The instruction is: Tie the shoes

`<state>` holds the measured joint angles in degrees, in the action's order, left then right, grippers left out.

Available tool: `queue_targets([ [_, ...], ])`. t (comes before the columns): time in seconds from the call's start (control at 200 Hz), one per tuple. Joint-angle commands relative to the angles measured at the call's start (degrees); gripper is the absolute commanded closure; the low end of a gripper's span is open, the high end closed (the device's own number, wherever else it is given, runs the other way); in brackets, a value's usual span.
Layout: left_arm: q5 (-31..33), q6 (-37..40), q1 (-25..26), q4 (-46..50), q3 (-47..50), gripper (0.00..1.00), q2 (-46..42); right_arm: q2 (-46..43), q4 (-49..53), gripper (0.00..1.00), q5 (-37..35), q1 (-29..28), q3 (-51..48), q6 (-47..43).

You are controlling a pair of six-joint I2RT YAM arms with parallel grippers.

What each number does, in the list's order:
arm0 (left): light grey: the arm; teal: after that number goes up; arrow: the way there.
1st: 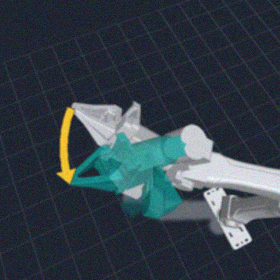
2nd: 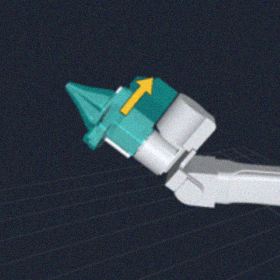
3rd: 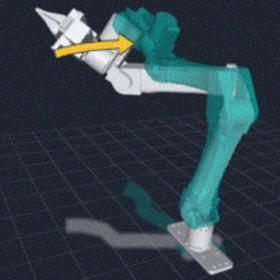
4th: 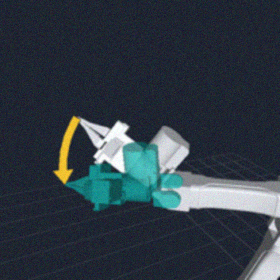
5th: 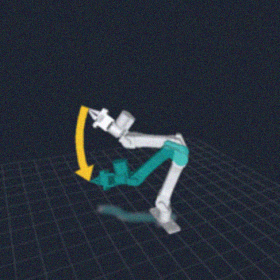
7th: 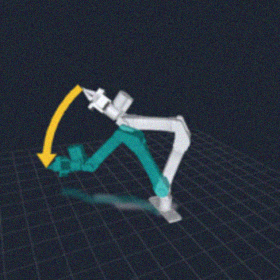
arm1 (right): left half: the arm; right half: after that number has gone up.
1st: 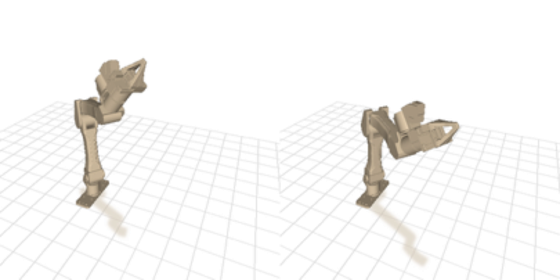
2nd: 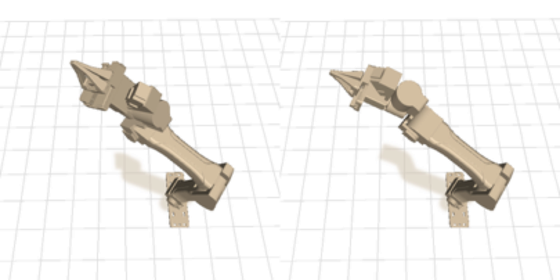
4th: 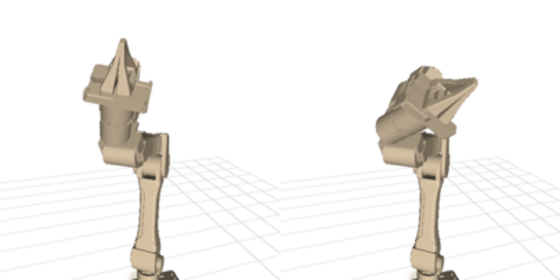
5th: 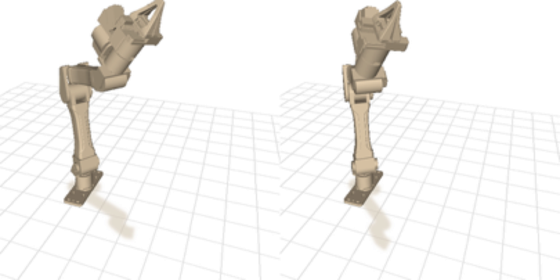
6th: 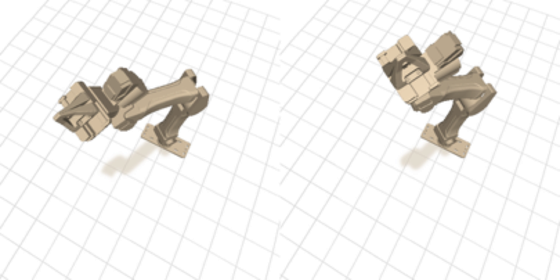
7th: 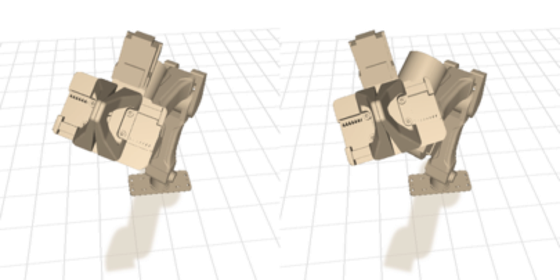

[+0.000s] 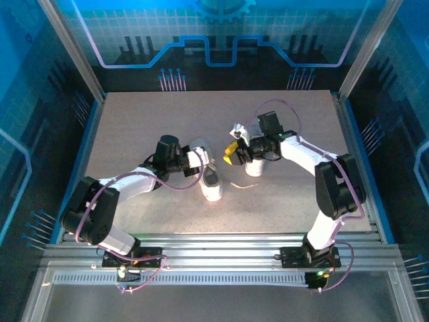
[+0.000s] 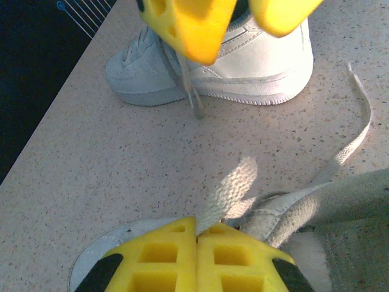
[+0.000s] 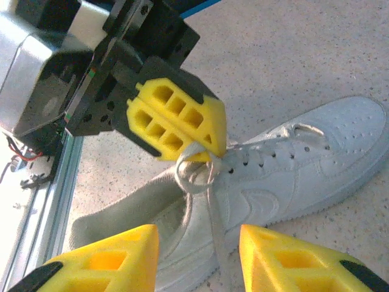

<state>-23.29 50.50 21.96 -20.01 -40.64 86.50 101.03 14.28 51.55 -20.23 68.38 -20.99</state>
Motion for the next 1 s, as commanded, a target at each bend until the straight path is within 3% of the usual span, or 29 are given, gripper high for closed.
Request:
queue_targets([
  [0.0,-2.05,0.30,-0.42,-1.15,1.01,1.00,-1.26,4.37,-1.79,0.62,2.45,-0.60,4.68,0.69],
  [0.28,-2.82,0.78,-0.51,-0.61,0.84,1.00,-1.42,11.99,-1.67,0.65,6.41,-1.44,11.32,-1.32],
  [0.495,-3.78,0.81,-0.51,0.05,-0.32,1.00,-1.25,14.92,5.29,0.65,8.63,-3.01,13.88,-8.81],
  [0.995,-4.24,1.28,-0.51,2.59,-1.69,1.00,-1.25,16.65,10.37,0.61,5.06,-5.65,15.33,-13.52],
])
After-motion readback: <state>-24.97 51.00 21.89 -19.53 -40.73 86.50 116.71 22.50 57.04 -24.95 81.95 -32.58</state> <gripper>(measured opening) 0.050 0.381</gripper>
